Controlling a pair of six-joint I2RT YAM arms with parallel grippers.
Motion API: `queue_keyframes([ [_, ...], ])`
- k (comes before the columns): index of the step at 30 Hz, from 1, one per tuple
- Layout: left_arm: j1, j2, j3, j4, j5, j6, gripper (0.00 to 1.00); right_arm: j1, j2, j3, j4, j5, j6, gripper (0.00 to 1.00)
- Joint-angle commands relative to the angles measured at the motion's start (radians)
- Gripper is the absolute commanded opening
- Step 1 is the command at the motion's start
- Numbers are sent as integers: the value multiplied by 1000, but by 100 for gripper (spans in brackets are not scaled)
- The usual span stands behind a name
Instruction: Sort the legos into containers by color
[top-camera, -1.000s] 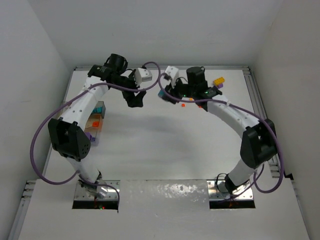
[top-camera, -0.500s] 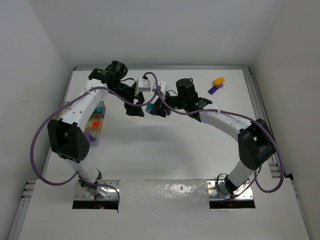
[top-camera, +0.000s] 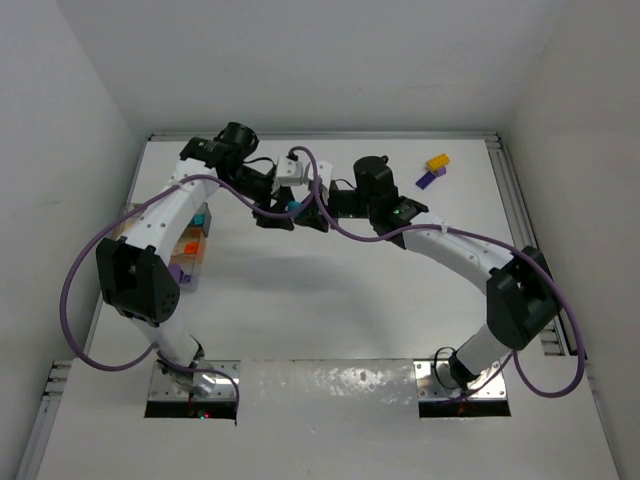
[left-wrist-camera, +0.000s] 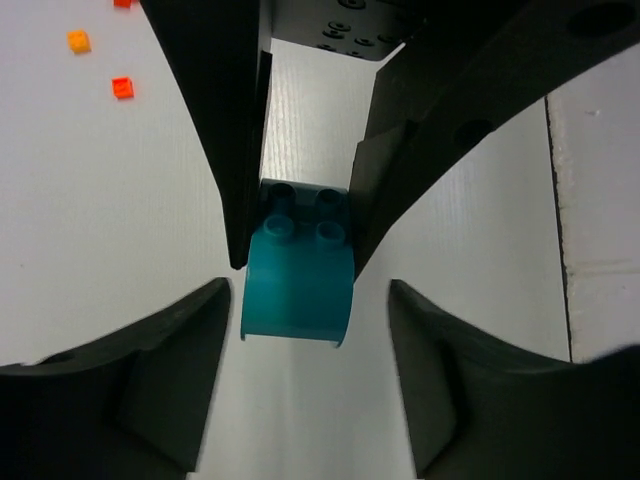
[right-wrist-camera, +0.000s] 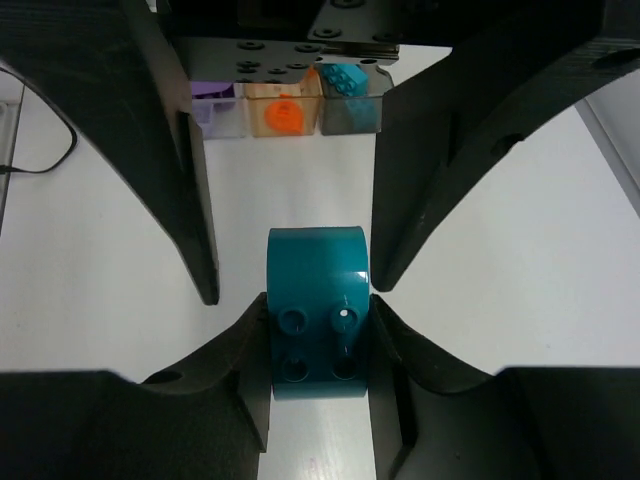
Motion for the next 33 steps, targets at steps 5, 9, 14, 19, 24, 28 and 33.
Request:
queue_keyframes([
  [5, -18, -23, 43, -1, 47, 18, 7, 20, -31, -11, 67, 3, -20, 0],
  [9, -18, -41, 25, -29, 12, 60, 0, 20, -40, -26, 33, 41, -50, 0],
  [14, -18, -52, 19, -14, -74, 33, 0, 20, -55, -37, -16, 103, -62, 48],
  [19, -12, -66, -20, 125, -307, -151, 0, 14, -92, -66, -134, 243, -148, 88],
  [24, 43, -101, -144, 310, -488, -441, 0, -9, -121, -123, -143, 360, -94, 94],
  [28, 235, -113, -195, 459, -678, -706, 0, -15, -155, -201, -41, 413, -30, 94],
  [33, 506, -69, -175, 445, -617, -873, 0, -15, -177, -252, 2, 410, 36, 94],
])
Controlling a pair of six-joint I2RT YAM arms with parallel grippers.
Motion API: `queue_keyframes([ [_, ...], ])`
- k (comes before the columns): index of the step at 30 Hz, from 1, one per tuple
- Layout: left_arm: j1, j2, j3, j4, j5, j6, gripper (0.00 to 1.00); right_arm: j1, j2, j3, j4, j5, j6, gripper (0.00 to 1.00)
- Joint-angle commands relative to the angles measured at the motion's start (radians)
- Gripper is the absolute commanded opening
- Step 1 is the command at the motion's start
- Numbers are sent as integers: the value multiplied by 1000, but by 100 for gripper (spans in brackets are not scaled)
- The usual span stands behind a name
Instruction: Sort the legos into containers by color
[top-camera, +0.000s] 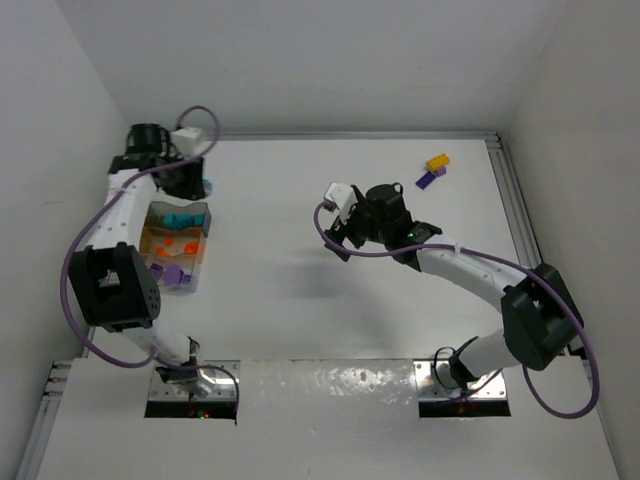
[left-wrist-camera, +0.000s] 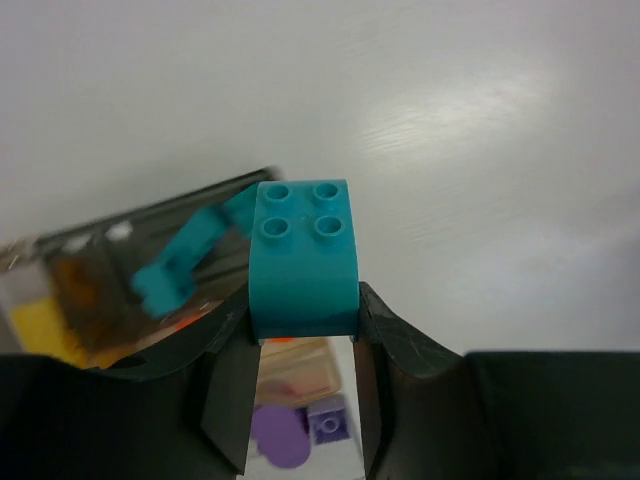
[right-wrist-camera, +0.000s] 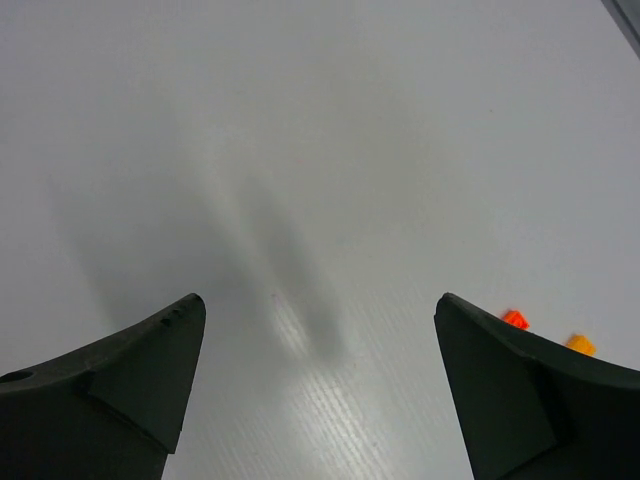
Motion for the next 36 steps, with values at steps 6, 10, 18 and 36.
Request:
queue_keyframes([
  [6, 205, 89, 40, -29, -11, -98, 0, 0, -60, -56, 153, 42, 84, 94],
  [10, 213, 147, 58, -4, -35, -98, 2, -1, -66, -53, 147, 54, 79, 94],
  [18, 212, 253, 97, -61, 6, -55, 25, -1, -72, -50, 140, 73, 66, 95],
  [36, 170, 220, 302, -21, 57, -44, 53, -17, -16, 27, 48, 233, 257, 86],
])
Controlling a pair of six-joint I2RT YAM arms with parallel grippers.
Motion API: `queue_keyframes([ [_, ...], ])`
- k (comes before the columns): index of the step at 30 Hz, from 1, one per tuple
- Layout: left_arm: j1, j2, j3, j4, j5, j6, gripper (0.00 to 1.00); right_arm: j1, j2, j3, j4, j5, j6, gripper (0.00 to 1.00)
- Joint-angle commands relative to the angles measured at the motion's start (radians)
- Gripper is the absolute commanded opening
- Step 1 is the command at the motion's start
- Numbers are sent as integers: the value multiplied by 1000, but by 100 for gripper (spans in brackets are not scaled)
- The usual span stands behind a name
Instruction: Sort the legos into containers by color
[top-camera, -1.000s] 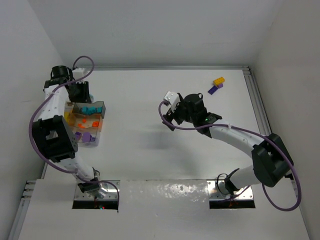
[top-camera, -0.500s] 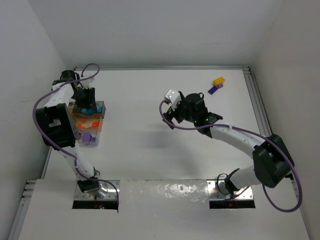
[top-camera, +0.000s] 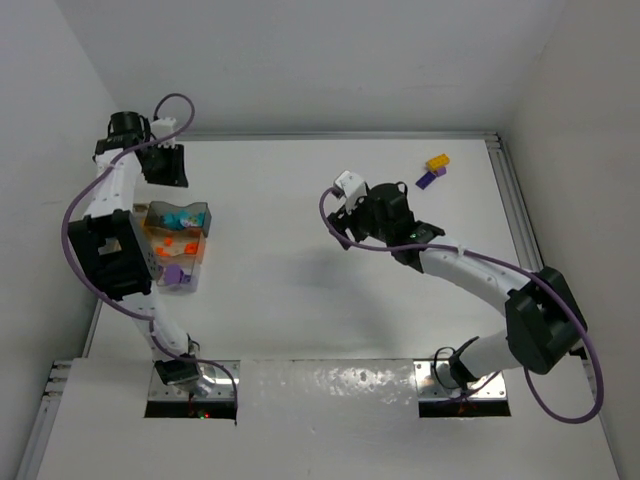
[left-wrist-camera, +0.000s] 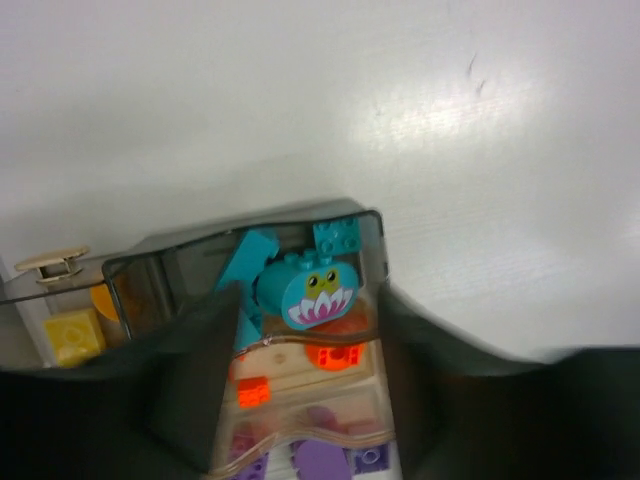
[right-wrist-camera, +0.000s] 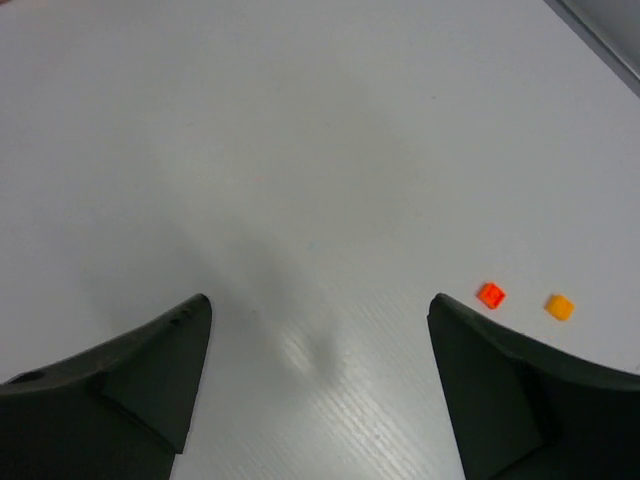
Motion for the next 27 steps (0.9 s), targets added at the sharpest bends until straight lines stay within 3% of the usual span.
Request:
queue_keyframes([
  [1, -91, -59, 65, 45, 21, 35, 35, -42, 32, 104, -65, 166, 178, 69],
  [3, -171, -68, 78, 45, -17, 61, 24, -83, 61, 138, -164, 195, 311, 45],
  [5, -313, -59, 85, 31, -43, 111, 25, -170, 68, 158, -209, 214, 420, 34],
  [6, -353, -38, 92, 34, -48, 115, 28, -206, 68, 151, -241, 222, 530, 35],
  [9, -508, 49, 144, 68, -82, 84, 45, -299, 48, 135, -338, 330, 661, 50],
  [13, -735, 243, 321, 73, -158, 61, 63, -322, -7, 114, -445, 533, 684, 68],
  [15, -777, 361, 428, 90, -142, 23, 67, -326, -29, 85, -484, 613, 695, 76],
  [19, -826, 476, 496, 264, -38, -32, 75, -368, -106, 9, -507, 625, 721, 80],
  [22, -840, 539, 510, 391, -39, -83, 79, -411, -153, -46, -527, 584, 755, 78],
  [27, -862, 613, 565, 456, -45, -137, 80, -421, -176, -81, -556, 567, 758, 76],
])
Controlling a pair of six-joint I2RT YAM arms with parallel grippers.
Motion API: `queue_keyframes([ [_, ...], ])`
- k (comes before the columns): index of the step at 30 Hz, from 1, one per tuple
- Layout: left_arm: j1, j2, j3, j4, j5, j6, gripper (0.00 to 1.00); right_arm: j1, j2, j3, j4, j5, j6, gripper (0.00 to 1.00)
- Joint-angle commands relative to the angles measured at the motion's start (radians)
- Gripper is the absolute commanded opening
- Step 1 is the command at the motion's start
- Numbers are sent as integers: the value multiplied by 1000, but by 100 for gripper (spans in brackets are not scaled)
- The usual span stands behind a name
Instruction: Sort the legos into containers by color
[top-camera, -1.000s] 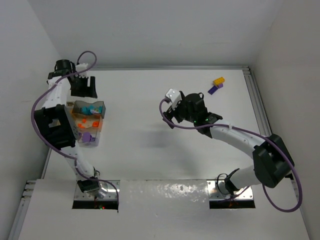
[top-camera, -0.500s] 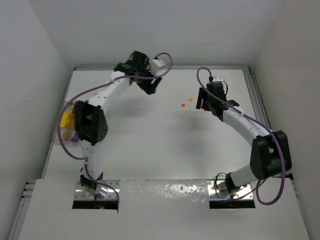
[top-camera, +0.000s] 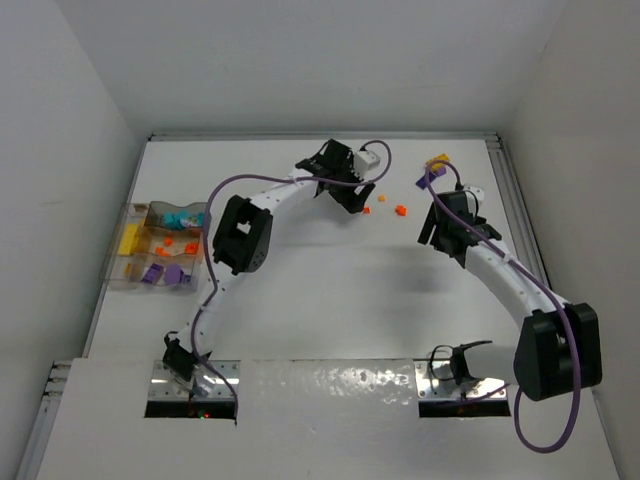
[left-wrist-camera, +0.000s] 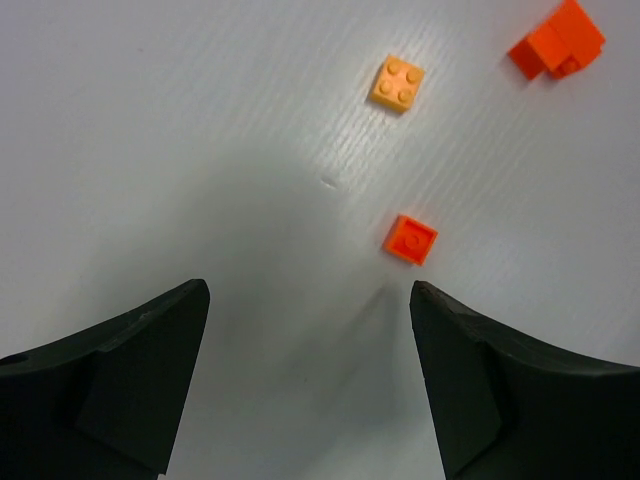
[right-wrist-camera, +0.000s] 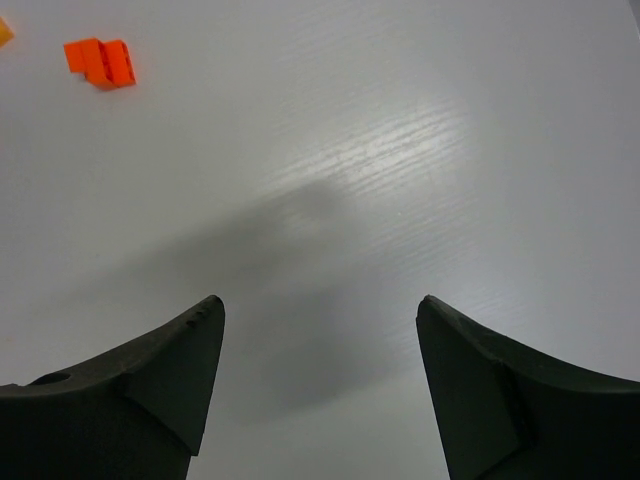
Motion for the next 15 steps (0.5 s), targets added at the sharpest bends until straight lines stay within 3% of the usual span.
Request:
queue_keyframes([
  [1, -17, -24, 55, 160, 16, -70, 80, 5, -16, -8, -21, 1, 25, 76],
  [7, -65, -18, -3, 193, 15, -91, 77, 3, -16, -10, -19, -7, 27, 74],
  [10, -83, -14, -12, 188, 14, -44, 71, 3, -15, -4, -12, -9, 15, 74],
  [15, -85, 0, -11, 175, -10, -22, 51, 3, -8, 1, -8, -13, 10, 73],
])
